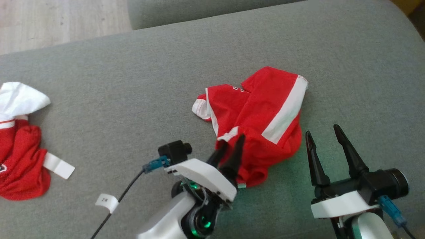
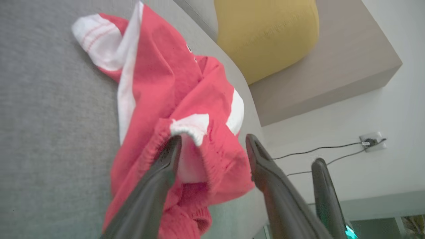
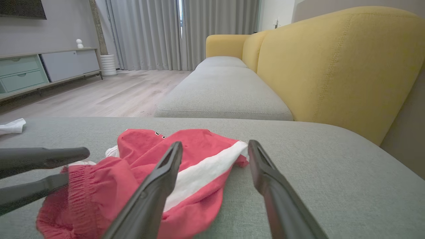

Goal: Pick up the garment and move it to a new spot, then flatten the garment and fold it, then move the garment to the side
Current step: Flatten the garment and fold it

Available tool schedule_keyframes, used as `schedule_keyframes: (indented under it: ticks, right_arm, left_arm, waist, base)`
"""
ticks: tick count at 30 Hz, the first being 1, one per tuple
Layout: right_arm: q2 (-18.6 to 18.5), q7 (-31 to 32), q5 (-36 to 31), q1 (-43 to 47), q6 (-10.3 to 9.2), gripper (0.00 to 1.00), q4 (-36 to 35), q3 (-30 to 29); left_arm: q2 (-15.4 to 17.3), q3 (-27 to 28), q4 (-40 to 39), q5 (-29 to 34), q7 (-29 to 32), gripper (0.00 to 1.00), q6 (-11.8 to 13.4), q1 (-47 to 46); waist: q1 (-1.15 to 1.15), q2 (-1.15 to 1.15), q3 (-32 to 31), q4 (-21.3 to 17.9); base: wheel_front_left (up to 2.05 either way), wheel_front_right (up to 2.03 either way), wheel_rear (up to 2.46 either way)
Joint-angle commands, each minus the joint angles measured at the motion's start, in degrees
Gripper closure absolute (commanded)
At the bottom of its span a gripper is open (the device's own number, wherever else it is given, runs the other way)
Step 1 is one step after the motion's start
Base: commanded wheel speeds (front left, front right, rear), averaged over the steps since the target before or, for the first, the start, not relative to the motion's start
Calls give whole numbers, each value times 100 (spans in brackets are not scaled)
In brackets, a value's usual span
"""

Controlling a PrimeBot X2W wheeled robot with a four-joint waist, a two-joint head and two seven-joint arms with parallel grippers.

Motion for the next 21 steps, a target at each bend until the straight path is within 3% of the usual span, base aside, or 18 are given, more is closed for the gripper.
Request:
schedule_keyframes:
  ticks: [1,9,10,11,13,17,21]
  right_arm:
    - [-33,-14,-32,-179,43,0,-155,153]
    - [-33,-14,-38,-162,43,0,-132,185]
    - [-33,-14,-38,-160,43,0,-129,184]
    - [-33,-14,-38,-160,43,0,-128,186]
    - [-33,-14,-38,-164,43,0,-130,199]
    - [-33,-14,-38,-174,43,0,-121,229]
    - [-33,-14,-19,-177,43,0,-102,264]
  left_arm:
    - [-37,134,-78,-60,-147,0,73,-267]
    - [-37,219,222,-1242,-752,0,407,-385]
    - [-37,232,243,-1441,-786,7,444,-388]
    - [-37,230,265,-1622,-814,49,481,-400]
    - [-37,178,324,-1891,-855,100,528,-456]
    - [-37,-32,506,-2041,-946,100,455,-648]
    - [-37,-207,747,-1574,-1124,100,111,-1004]
  waist:
    - [-1,0,24,-46]
    - [-1,0,-25,-122]
    - [-1,0,-33,-123]
    - [-1,0,-42,-123]
    - [-1,0,-58,-126]
    - [-1,0,-81,-139]
    - [-1,0,-141,-206]
  base:
    - [0,0,0]
    - [0,0,0]
    - [0,0,0]
    - [0,0,0]
    - [0,0,0]
    - [0,0,0]
    - [0,0,0]
